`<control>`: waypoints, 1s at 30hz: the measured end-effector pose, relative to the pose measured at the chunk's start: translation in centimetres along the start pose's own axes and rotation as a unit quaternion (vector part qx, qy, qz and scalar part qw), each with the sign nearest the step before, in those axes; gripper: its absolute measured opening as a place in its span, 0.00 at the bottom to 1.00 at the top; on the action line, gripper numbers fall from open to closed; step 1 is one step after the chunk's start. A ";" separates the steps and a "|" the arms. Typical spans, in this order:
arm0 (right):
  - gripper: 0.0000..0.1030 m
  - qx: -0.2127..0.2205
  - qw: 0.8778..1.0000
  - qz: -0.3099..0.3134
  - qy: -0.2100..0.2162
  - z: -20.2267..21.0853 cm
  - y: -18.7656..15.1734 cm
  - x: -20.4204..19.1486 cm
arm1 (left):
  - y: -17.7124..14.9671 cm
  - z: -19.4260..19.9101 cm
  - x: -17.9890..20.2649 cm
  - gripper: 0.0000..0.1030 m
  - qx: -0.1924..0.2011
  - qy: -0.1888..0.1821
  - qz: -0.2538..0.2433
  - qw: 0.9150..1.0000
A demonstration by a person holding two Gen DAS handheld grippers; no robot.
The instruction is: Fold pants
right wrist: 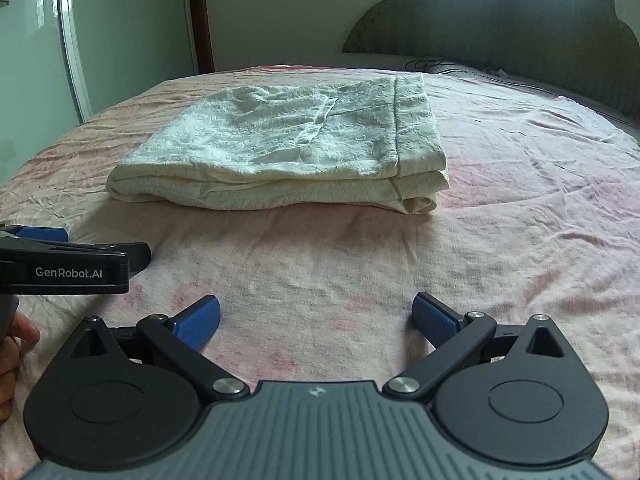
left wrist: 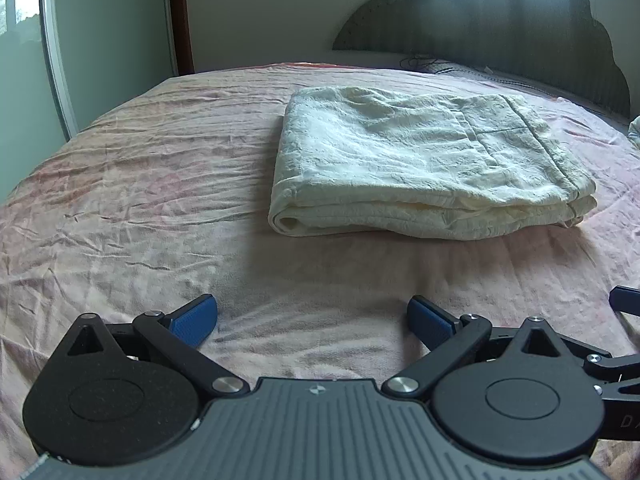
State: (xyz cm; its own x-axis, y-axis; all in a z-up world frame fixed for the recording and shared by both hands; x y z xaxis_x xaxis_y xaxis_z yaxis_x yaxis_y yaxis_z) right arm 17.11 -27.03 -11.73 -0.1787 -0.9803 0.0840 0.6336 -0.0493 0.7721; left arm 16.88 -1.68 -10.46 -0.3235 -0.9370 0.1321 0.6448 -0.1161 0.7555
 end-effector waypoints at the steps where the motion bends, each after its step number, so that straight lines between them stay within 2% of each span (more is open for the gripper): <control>1: 1.00 0.001 1.000 0.000 0.000 0.0 0.0 0.0 | 0.0 0.0 0.0 1.00 0.002 0.001 0.000 1.000; 13: 1.00 0.004 1.000 -0.004 -0.001 0.1 -0.1 0.0 | 0.0 0.3 0.2 1.00 0.014 0.014 -0.012 1.000; 19: 1.00 0.003 1.000 -0.012 0.006 0.2 0.1 0.1 | 0.0 0.3 -0.1 1.00 0.014 0.005 0.000 1.000; 22: 1.00 0.003 1.000 -0.021 -0.010 0.1 0.2 0.9 | 0.0 0.3 -0.1 1.00 0.014 0.003 0.003 1.000; 30: 1.00 0.002 1.000 -0.001 -0.018 -0.3 0.2 0.5 | 0.0 0.2 -0.1 1.00 0.014 0.004 0.002 1.000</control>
State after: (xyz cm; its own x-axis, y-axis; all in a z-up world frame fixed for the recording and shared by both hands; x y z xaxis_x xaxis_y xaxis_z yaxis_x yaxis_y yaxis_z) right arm 17.40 -27.55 -11.73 -0.2065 -0.9727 0.1054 0.6299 -0.0497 0.7751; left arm 16.74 -1.52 -10.34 -0.3160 -0.9398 0.1299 0.6266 -0.1039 0.7724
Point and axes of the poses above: each gripper's, at about its wrist camera, not at the fingertips, and z roughly against the way its jaws point, x to its right, y to its top, the point moved 9 cm from there along -z, roughly the way its jaws point, and after that the axes turned 15 degrees about -y, right-handed, at the moved point
